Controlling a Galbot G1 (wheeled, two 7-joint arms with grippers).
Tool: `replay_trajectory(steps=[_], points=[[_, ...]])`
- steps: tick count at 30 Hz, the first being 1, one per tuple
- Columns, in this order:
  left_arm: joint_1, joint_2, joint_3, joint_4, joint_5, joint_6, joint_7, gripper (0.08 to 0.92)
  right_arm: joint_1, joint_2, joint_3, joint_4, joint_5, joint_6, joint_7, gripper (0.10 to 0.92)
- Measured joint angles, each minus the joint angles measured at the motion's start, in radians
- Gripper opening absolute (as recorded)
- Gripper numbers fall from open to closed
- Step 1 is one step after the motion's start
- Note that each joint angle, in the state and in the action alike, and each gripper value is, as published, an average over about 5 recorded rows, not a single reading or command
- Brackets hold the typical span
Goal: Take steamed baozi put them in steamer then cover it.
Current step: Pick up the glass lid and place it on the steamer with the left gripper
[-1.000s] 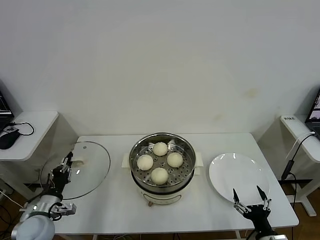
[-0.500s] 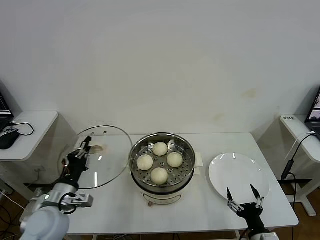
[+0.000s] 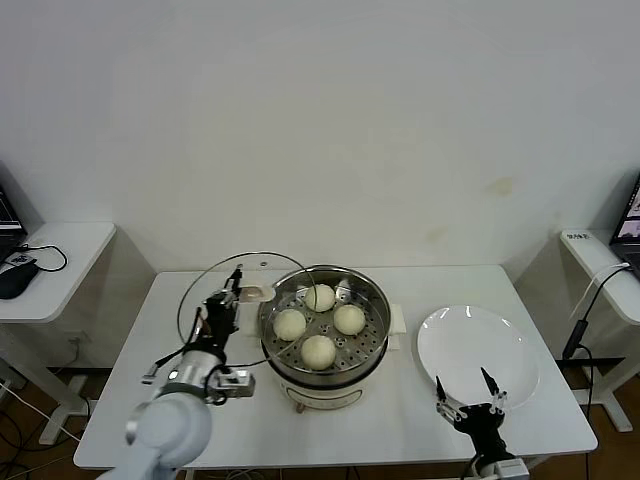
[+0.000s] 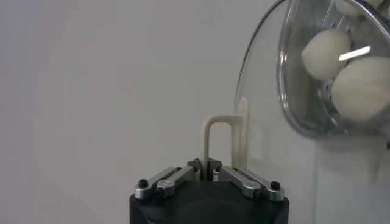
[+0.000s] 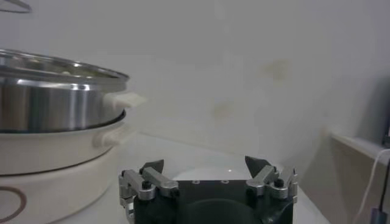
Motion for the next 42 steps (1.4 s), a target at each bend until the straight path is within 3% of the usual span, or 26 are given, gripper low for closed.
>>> replay_trajectory(steps=[12,22,33,42], points=[[-0.056,-0.205,0.112,0.067,0.299,0.006,0.090,0.140,0.025,0.000,-0.037,-0.035,-0.044,-0.005,0.003,0.823],[-0.095,-0.328,0.185,0.119,0.422,0.028,0.136,0.140,0.028,0.002,-0.050,-0.051,-0.059,-0.006,0.003,0.823],[-0.095,-0.416,0.228,0.171,0.500,0.032,0.149,0.140,0.025,0.005,-0.055,-0.057,-0.068,-0.005,0.003,0.823],[-0.080,-0.445,0.228,0.192,0.524,0.032,0.154,0.140,0.027,0.001,-0.060,-0.064,-0.068,-0.002,0.002,0.823]])
